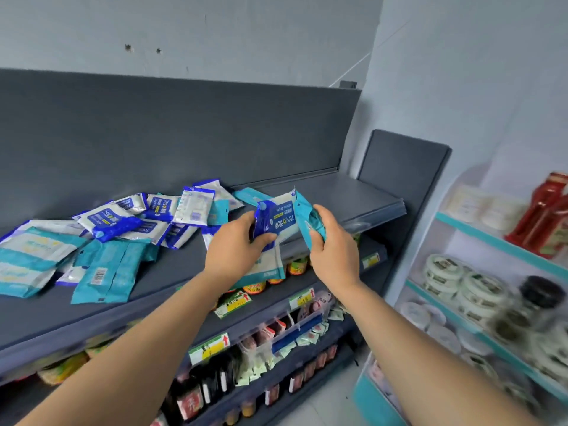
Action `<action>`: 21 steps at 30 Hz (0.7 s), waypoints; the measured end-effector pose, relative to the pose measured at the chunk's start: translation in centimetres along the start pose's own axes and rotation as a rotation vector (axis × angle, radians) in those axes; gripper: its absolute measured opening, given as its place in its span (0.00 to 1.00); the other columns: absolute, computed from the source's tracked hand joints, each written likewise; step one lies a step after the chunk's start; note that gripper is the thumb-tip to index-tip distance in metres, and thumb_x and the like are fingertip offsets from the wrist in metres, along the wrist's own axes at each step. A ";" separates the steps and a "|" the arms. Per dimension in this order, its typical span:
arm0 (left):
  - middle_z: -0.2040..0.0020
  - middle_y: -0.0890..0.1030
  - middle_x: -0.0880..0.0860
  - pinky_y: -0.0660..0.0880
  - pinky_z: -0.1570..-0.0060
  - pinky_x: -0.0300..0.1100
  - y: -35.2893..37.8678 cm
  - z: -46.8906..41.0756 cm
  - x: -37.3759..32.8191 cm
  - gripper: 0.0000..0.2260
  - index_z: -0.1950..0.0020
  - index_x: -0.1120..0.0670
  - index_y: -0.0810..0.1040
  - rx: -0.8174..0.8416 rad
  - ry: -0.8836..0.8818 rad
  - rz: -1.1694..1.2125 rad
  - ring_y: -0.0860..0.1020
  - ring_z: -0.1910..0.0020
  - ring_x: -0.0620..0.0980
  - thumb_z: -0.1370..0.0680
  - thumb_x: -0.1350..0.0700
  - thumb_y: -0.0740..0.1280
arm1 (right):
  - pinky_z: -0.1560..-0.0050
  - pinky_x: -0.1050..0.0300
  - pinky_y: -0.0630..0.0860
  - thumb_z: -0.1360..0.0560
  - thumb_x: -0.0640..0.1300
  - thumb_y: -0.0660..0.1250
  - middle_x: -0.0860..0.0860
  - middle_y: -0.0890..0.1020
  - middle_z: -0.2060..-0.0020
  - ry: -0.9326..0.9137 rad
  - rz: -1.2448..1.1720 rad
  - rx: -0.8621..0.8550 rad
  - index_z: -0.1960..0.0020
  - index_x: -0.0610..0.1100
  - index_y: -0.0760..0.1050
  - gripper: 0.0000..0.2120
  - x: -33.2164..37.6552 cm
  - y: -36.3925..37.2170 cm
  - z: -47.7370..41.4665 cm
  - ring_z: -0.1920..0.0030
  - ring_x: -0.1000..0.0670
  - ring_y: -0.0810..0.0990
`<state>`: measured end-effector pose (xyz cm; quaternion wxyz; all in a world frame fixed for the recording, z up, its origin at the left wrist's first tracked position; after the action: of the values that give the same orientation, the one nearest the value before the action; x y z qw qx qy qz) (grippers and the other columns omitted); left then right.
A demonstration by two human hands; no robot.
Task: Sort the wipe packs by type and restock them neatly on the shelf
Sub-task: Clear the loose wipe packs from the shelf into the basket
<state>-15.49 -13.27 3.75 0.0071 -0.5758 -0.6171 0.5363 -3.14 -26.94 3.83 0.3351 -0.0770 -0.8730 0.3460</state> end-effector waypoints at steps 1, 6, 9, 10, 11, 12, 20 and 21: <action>0.52 0.83 0.49 0.77 0.56 0.50 0.7 0.8 -0.7 0.13 0.43 0.50 0.76 0.028 0.016 0.012 0.79 0.54 0.51 0.24 0.46 0.68 | 0.50 0.53 0.73 0.20 0.40 0.60 0.49 0.79 0.38 0.027 0.015 -0.005 0.27 0.49 0.65 0.22 -0.5 -0.9 1.2 0.43 0.45 0.78; 0.50 0.83 0.51 0.76 0.52 0.51 4.4 4.8 -5.0 0.14 0.41 0.49 0.75 0.159 0.104 0.058 0.80 0.50 0.54 0.24 0.46 0.68 | 0.51 0.52 0.73 0.21 0.41 0.61 0.47 0.80 0.40 0.131 0.117 -0.035 0.27 0.49 0.65 0.23 -3.6 -5.5 6.6 0.44 0.42 0.78; 0.53 0.83 0.52 0.76 0.54 0.51 7.0 7.3 -8.1 0.13 0.45 0.50 0.76 0.232 0.161 0.051 0.79 0.52 0.56 0.25 0.45 0.68 | 0.52 0.51 0.74 0.21 0.41 0.61 0.47 0.80 0.41 0.199 0.160 -0.057 0.27 0.50 0.65 0.23 -6.0 -8.6 9.7 0.47 0.42 0.79; 0.54 0.83 0.52 0.75 0.55 0.51 7.8 8.2 -9.2 0.12 0.46 0.51 0.76 0.253 0.179 0.058 0.79 0.53 0.56 0.25 0.46 0.69 | 0.53 0.51 0.74 0.21 0.41 0.60 0.47 0.80 0.42 0.225 0.176 -0.058 0.27 0.50 0.65 0.23 -6.8 -9.6 10.8 0.47 0.42 0.79; 0.54 0.83 0.51 0.76 0.55 0.51 8.6 9.1 -10.4 0.12 0.46 0.51 0.76 0.272 0.198 0.064 0.79 0.54 0.55 0.25 0.46 0.69 | 0.53 0.51 0.74 0.21 0.41 0.60 0.46 0.81 0.43 0.246 0.192 -0.059 0.27 0.50 0.64 0.23 -7.6 -10.6 11.8 0.48 0.42 0.79; 0.54 0.83 0.51 0.76 0.55 0.51 9.4 10.1 -11.6 0.12 0.46 0.50 0.76 0.291 0.215 0.068 0.79 0.54 0.55 0.25 0.46 0.69 | 0.53 0.51 0.74 0.21 0.41 0.60 0.46 0.81 0.44 0.262 0.203 -0.062 0.27 0.51 0.64 0.23 -8.4 -11.7 12.9 0.48 0.42 0.79; 0.50 0.82 0.51 0.76 0.53 0.48 17.9 19.4 -21.9 0.13 0.43 0.50 0.76 0.475 0.301 0.105 0.79 0.51 0.53 0.24 0.47 0.69 | 0.49 0.49 0.76 0.21 0.43 0.61 0.46 0.80 0.41 0.396 0.264 -0.100 0.27 0.51 0.65 0.23 -16.1 -21.6 23.1 0.46 0.42 0.79; 0.51 0.82 0.51 0.76 0.54 0.47 18.6 20.4 -22.6 0.13 0.43 0.51 0.76 0.491 0.293 0.120 0.79 0.51 0.53 0.25 0.47 0.69 | 0.50 0.49 0.76 0.21 0.43 0.61 0.46 0.80 0.41 0.401 0.265 -0.100 0.27 0.51 0.65 0.23 -16.8 -22.3 24.1 0.46 0.42 0.79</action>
<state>-7.55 -47.25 -3.64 0.2036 -0.6637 -0.4261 0.5801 -3.49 -63.11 -3.37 0.4493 -0.2744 -0.7872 0.3210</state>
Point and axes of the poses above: each hand's wrist, its own z-axis away from the middle knuckle, its own y-axis out of the palm, x = y × z, the point moved 8 cm from there along -z, towards the middle knuckle
